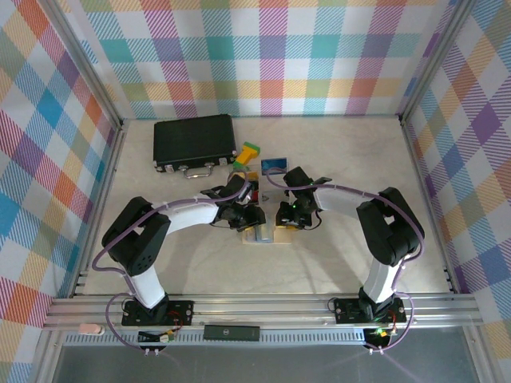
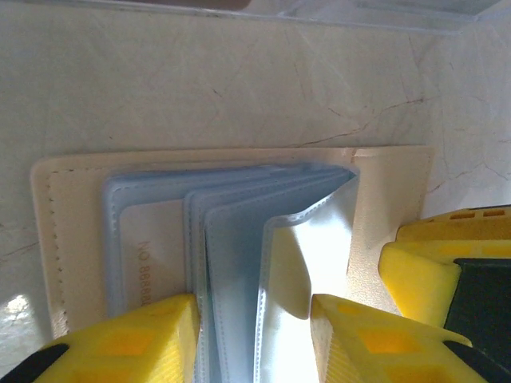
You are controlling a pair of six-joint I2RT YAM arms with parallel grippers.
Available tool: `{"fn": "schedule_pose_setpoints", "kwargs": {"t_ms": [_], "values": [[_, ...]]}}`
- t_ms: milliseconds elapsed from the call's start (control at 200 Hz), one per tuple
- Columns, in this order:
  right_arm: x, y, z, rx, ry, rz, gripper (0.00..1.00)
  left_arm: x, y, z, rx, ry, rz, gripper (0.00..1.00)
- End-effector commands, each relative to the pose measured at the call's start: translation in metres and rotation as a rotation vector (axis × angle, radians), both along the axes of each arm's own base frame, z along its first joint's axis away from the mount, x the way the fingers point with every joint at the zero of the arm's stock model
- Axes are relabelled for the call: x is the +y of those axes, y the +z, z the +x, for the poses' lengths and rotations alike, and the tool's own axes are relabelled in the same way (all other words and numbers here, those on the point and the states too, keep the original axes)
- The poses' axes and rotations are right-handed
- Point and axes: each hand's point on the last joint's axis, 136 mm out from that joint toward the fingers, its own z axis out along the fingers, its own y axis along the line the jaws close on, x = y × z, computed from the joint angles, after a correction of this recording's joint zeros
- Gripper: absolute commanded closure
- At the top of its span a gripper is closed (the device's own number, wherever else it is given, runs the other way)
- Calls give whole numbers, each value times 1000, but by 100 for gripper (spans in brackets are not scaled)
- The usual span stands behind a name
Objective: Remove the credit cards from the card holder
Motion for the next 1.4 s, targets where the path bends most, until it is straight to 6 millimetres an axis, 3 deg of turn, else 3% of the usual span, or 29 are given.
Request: {"fn": "schedule_pose_setpoints", "kwargs": {"t_ms": [0, 100, 275, 365, 625, 870, 1050, 1295, 1395], "values": [[1, -8, -6, 9, 7, 7, 68, -5, -4, -12, 44, -44, 5, 60], [2, 3, -3, -24, 6, 27, 68, -7, -2, -15, 49, -54, -7, 60], [2, 11, -2, -44, -1, 38, 69, -32, 20, -13, 7, -109, -143, 60], [1, 13, -1, -53, -9, 38, 70, -30, 23, -12, -9, -108, -131, 60], [0, 12, -2, -55, -11, 32, 71, -16, 14, -10, -17, -83, -49, 62], [11, 27, -4, -84, 33, 119, 66, -21, 11, -10, -6, -85, -68, 65], [18, 23, -13, -39, 47, 171, 65, -27, 9, -11, 12, -97, -94, 71], [7, 12, -14, -27, 10, 116, 65, -29, 3, -13, 35, -102, -90, 71], [15, 17, -17, -26, 32, 173, 65, -29, 3, -11, 30, -98, -86, 73]]}}
